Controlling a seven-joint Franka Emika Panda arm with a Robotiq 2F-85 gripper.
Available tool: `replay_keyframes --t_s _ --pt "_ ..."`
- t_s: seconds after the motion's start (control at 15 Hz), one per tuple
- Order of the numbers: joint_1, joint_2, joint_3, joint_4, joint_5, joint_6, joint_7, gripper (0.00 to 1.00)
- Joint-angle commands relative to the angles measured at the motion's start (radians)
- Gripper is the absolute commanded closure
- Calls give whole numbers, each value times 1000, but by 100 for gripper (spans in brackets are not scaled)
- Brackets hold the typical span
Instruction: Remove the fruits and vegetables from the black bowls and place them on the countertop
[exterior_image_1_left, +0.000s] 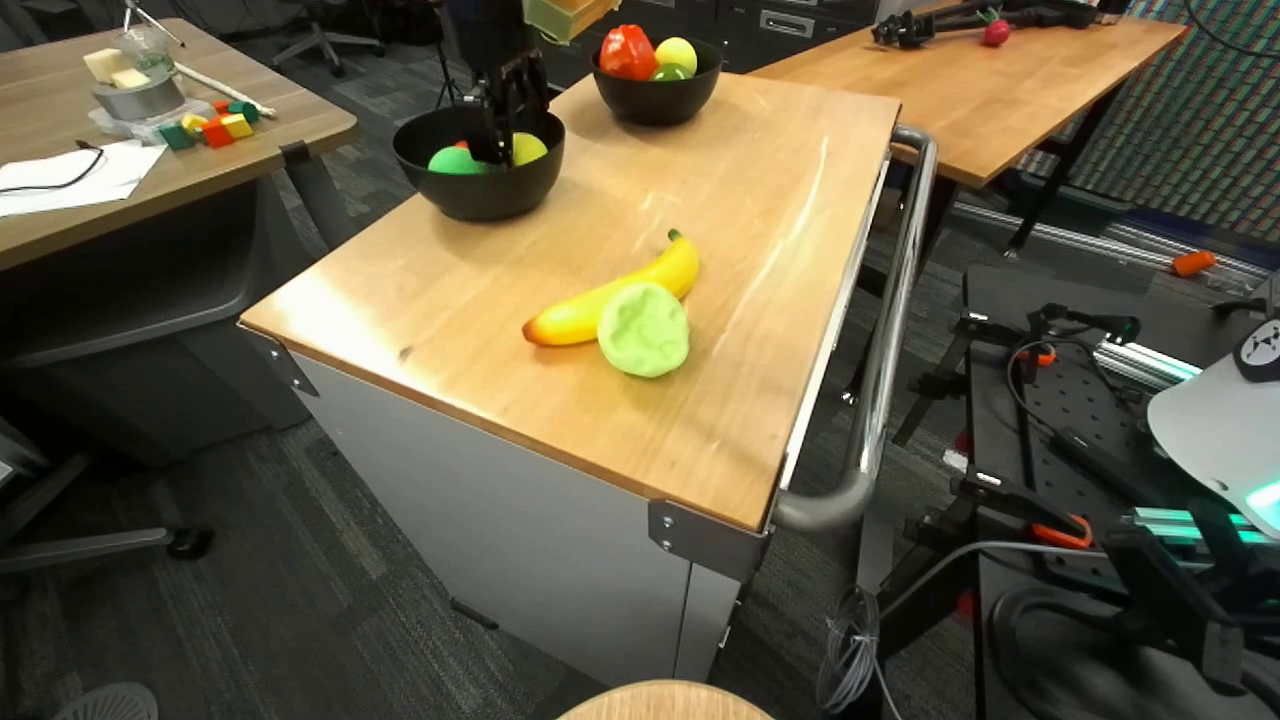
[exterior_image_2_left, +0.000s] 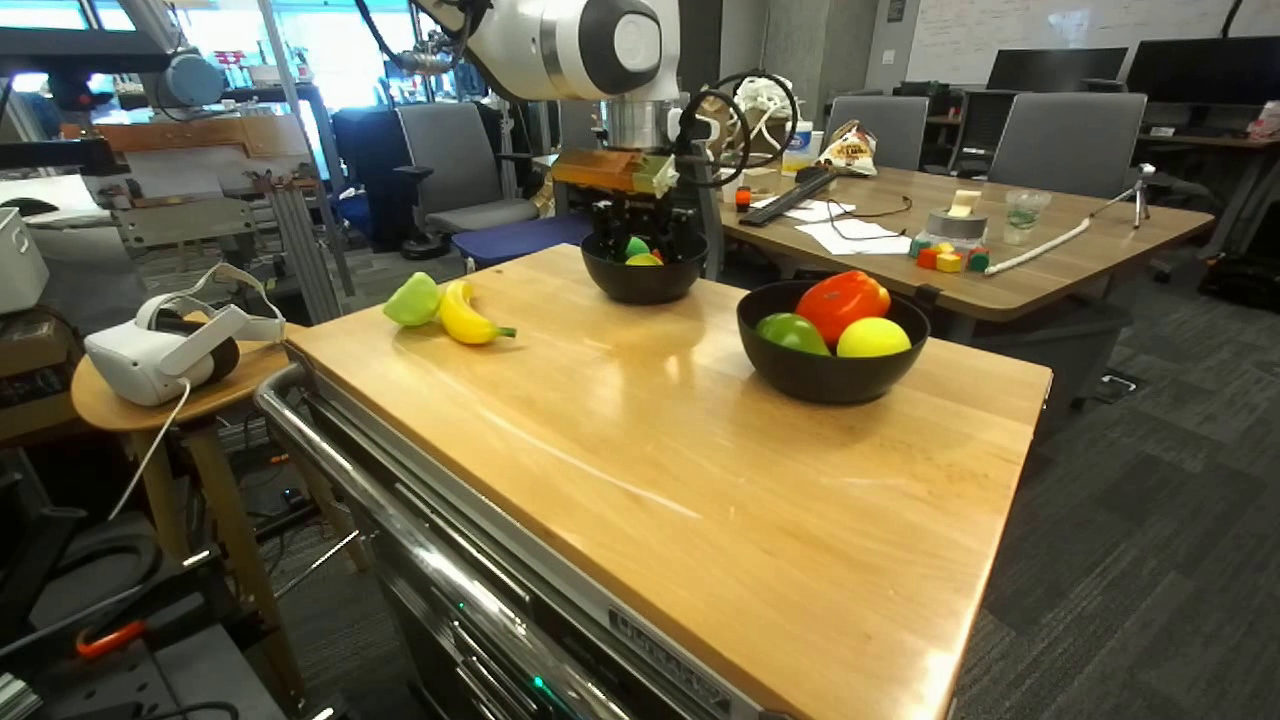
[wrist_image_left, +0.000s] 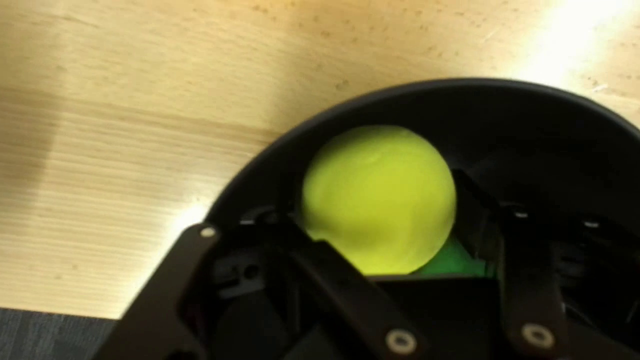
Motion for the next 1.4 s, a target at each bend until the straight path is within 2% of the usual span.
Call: replay_keyframes --t_s 0.0,0.13,0.47,0.8,1.0,1.33 --pt "15 -5 -9 -1 -7 3 11 60" --pt "18 -18 -12 -4 -11 -4 16 68" --pt "27 -96 -4 -9 -20 -11 0 72" --pt "105 -258 -15 -50 -173 -38 16 72" --pt "148 -328 1 -121 -235 -34 48 72" --pt "190 -403 54 -323 -245 16 52 72"
